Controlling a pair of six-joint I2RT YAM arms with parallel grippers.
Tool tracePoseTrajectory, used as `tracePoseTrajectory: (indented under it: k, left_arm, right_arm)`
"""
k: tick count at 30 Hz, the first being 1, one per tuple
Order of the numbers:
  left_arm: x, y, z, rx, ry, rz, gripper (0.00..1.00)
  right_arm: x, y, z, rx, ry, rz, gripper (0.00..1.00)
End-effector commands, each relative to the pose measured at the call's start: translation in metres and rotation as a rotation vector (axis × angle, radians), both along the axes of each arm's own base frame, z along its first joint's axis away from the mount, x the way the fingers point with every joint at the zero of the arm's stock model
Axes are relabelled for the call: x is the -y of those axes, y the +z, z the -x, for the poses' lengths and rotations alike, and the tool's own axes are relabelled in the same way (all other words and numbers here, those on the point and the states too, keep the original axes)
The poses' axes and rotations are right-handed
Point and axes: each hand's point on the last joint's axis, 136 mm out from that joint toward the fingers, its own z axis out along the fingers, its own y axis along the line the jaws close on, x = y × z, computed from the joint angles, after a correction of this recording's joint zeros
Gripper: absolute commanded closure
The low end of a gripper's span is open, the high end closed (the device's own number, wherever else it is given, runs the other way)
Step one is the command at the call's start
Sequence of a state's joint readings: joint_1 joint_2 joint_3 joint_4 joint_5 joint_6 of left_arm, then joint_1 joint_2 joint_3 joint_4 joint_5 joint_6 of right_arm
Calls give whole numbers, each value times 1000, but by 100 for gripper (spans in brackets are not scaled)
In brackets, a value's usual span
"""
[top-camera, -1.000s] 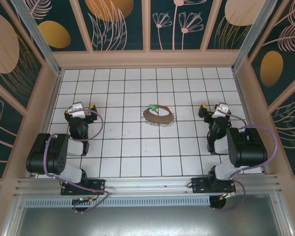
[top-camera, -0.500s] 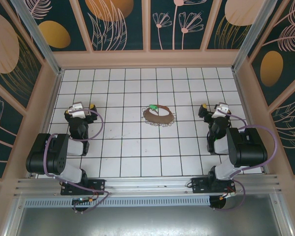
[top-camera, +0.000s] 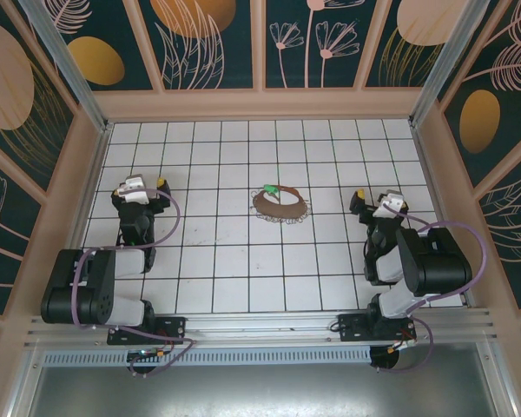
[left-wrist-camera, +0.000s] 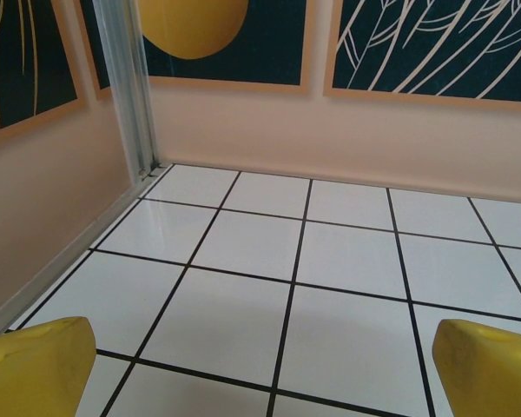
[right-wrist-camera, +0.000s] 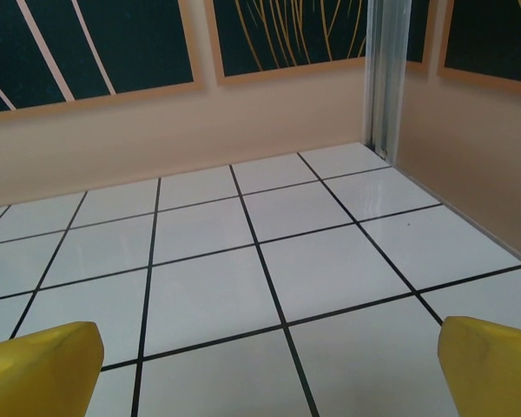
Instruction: Put the keys on the keyring
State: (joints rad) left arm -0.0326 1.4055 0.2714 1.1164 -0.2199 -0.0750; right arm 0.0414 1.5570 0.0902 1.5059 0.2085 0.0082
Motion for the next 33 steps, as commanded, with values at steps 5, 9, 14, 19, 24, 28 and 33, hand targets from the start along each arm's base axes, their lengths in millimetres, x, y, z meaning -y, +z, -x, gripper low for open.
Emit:
tracePoseTrajectory:
  k: [5,9,14,19,24,28,33]
  left_arm:
    - [2,6,1,-31,-14,41,1]
    - [9,33,0,-35,-33,195,1]
    - [44,70,6,-43,-202,450,1]
    - [82,59,21,-171,-380,591,1]
    - [103,28,42,-295,-393,568,1]
    - [128,4,51,-381,-437,547,1]
    - [159,-9,61,-435,-504,522,1]
  right_arm:
    - [2,40,3,80,-88,44,1]
    - [-15,56,-24,-36,-142,21,1]
    - [-70,53,-61,-261,83,-49,1]
    - [-145,36,-85,-484,381,-7,1]
    - [-223,2,-86,-703,614,102,4]
    - [-261,-17,-87,-770,683,152,12]
    - [-281,-45,-88,-842,696,210,27]
